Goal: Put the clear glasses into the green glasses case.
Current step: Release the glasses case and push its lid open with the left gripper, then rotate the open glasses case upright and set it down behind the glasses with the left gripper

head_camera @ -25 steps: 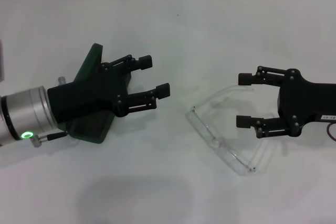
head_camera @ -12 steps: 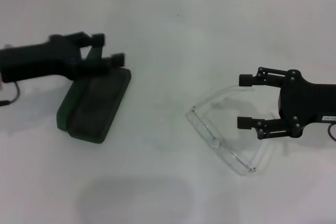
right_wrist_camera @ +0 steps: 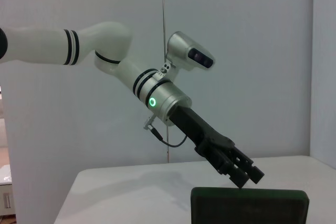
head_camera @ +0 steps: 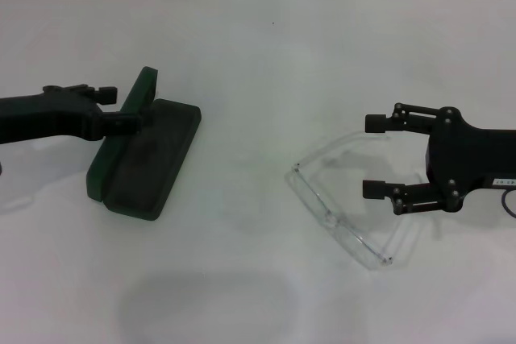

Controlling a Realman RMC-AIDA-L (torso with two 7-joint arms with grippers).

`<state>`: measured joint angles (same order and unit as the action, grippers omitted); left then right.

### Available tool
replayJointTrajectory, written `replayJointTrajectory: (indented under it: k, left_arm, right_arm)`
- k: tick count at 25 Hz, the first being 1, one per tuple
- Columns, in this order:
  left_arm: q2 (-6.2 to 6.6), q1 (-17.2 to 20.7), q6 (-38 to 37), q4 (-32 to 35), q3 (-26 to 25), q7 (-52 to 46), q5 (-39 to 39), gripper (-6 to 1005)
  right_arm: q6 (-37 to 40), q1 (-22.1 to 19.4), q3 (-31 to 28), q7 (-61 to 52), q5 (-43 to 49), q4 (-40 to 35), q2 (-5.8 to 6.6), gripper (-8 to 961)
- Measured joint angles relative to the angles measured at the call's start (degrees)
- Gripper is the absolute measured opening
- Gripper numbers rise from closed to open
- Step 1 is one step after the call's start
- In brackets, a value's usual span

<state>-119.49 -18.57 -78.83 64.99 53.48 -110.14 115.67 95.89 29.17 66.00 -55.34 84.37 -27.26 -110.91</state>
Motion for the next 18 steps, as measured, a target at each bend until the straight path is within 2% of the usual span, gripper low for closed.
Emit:
replayJointTrajectory:
  k: [6, 12, 15, 18]
  left_arm:
    - [-0.19, -0.20, 2.80, -0.27, 0.44, -1.25, 3.27, 859]
    - [-0.20, -0.71, 6.70, 0.52, 6.72, -5.24, 8.15, 840]
    - [-0.20, -1.25, 7.28, 0.47, 8.06, -6.06, 9.42, 831]
    - [-0.15, -1.63, 7.28, 0.40, 8.54, -6.29, 9.48, 773]
  right_arm:
    - [-0.02, 0.00, 0.04, 0.23, -0.01, 0.01, -0.17, 854]
    - [0.19, 0.00, 0.08, 0.17, 0.00, -0.01, -0.49, 853]
    - [0.19, 0.03, 0.08, -0.06, 0.00, -0.01, -0.51, 854]
    - [0.19, 0.02, 0.08, -0.13, 0.05, -0.01, -0.52, 851]
